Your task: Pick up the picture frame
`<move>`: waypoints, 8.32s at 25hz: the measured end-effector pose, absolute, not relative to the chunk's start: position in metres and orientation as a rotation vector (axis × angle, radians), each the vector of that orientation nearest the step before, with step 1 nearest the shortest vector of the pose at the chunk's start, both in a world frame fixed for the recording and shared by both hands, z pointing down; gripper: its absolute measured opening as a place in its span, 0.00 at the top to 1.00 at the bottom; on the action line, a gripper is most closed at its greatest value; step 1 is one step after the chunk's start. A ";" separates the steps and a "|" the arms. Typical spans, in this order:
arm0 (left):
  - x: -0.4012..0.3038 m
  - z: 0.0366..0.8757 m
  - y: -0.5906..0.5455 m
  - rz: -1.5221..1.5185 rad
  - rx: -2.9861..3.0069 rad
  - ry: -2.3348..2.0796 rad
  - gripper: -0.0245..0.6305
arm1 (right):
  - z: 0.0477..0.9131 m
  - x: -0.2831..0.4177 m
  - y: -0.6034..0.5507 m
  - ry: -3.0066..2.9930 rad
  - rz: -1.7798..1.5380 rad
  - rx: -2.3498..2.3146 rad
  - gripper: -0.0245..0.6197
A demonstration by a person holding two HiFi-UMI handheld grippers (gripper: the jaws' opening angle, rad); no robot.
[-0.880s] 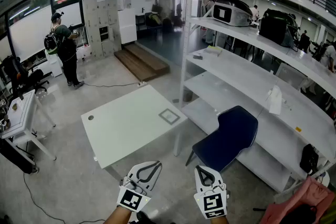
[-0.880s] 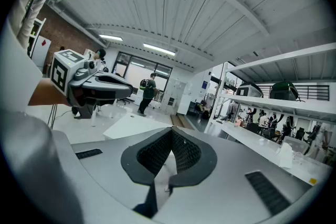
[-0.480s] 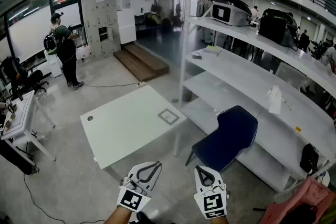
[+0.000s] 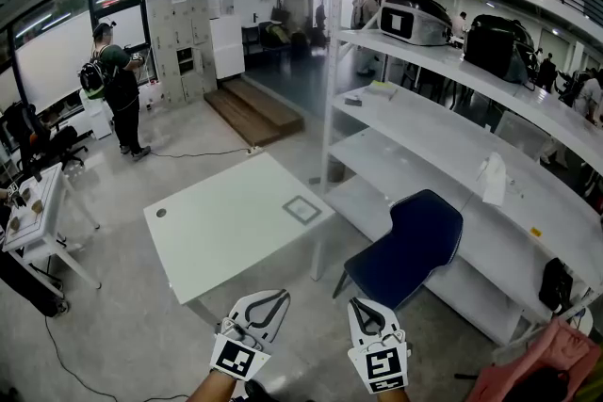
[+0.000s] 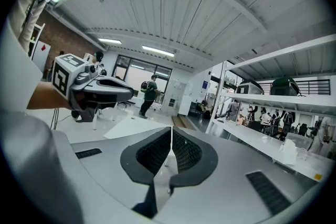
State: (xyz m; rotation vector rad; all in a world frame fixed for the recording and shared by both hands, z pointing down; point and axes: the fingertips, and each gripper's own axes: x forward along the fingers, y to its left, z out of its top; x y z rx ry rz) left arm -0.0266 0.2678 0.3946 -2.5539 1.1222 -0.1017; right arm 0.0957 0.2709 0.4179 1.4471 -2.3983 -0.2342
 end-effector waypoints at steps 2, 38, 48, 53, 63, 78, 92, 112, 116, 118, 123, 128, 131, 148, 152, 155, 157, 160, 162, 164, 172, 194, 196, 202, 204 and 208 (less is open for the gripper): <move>-0.025 0.396 0.266 -0.101 -2.557 1.127 0.92 | 0.419 0.098 0.269 -2.399 -0.234 1.448 0.92; -0.017 0.422 0.053 -0.146 -2.631 1.126 0.92 | 0.443 0.090 0.057 -2.424 -0.128 1.389 0.92; -0.044 0.430 -0.018 -0.117 -2.657 1.199 0.92 | 0.445 0.065 -0.017 -2.420 -0.132 1.349 0.92; -0.044 0.435 -0.046 -0.141 -2.659 1.239 0.92 | 0.450 0.064 -0.050 -2.442 -0.127 1.307 0.92; -0.044 0.456 -0.140 -0.223 -2.587 1.459 0.92 | 0.481 0.061 -0.170 -2.547 -0.069 1.120 0.92; -0.041 0.535 -0.293 -0.298 -2.537 1.854 0.92 | 0.552 0.043 -0.348 -2.618 -0.012 0.780 0.92; -0.053 0.675 -0.337 -0.432 -2.646 2.176 0.92 | 0.671 0.026 -0.397 -2.541 0.173 0.557 0.92; -0.049 0.824 -0.341 -0.527 -2.861 2.460 0.82 | 0.833 0.025 -0.407 -2.347 0.405 0.390 0.91; -0.045 0.841 -0.344 -0.548 -2.887 2.501 0.80 | 0.849 0.027 -0.408 -2.315 0.456 0.366 0.83; -0.042 0.848 -0.345 -0.578 -2.885 2.521 0.80 | 0.856 0.029 -0.409 -2.301 0.479 0.359 0.83; -0.044 0.870 -0.339 -0.710 -2.844 2.598 0.75 | 0.871 0.027 -0.405 -2.267 0.534 0.333 0.83; -0.042 0.877 -0.337 -0.684 -2.862 2.644 0.74 | 0.879 0.028 -0.404 -2.250 0.595 0.342 0.83; -0.041 0.877 -0.340 -0.670 -2.885 2.654 0.77 | 0.880 0.027 -0.406 -2.251 0.612 0.369 0.83; -0.041 0.829 -0.341 -0.195 -2.798 2.830 0.89 | 0.832 0.037 -0.407 -2.322 0.559 0.477 0.84; -0.047 0.794 -0.341 -0.144 -2.764 2.773 0.89 | 0.795 0.032 -0.407 -2.383 0.497 0.508 0.84; -0.054 0.764 -0.337 -0.080 -2.732 2.736 0.89 | 0.764 0.025 -0.403 -2.428 0.436 0.526 0.84; -0.059 0.741 -0.336 -0.044 -2.709 2.700 0.89 | 0.740 0.020 -0.402 -2.465 0.395 0.543 0.84; -0.069 0.705 -0.332 -0.003 -2.678 2.640 0.89 | 0.704 0.011 -0.398 -2.515 0.345 0.566 0.84; -0.075 0.683 -0.326 0.019 -2.660 2.605 0.89 | 0.683 0.005 -0.391 -2.542 0.316 0.579 0.84; -0.081 0.663 -0.319 0.037 -2.640 2.576 0.89 | 0.663 0.000 -0.384 -2.567 0.289 0.590 0.84; -0.107 0.585 -0.286 0.115 -2.574 2.452 0.89 | 0.586 -0.024 -0.349 -2.665 0.189 0.645 0.84; -0.150 0.435 -0.177 0.188 -2.453 2.107 0.89 | 0.431 -0.066 -0.238 -2.841 -0.147 0.774 0.84; -0.154 0.425 -0.166 0.194 -2.436 2.087 0.89 | 0.420 -0.070 -0.228 -2.856 -0.175 0.777 0.84; -0.162 0.403 -0.138 0.222 -2.398 2.034 0.89 | 0.397 -0.078 -0.200 -2.884 -0.246 0.791 0.84; -0.165 0.397 -0.128 0.231 -2.390 2.021 0.89 | 0.391 -0.081 -0.190 -2.889 -0.262 0.793 0.84; -0.170 0.390 -0.112 0.244 -2.371 2.003 0.89 | 0.381 -0.086 -0.174 -2.898 -0.289 0.797 0.84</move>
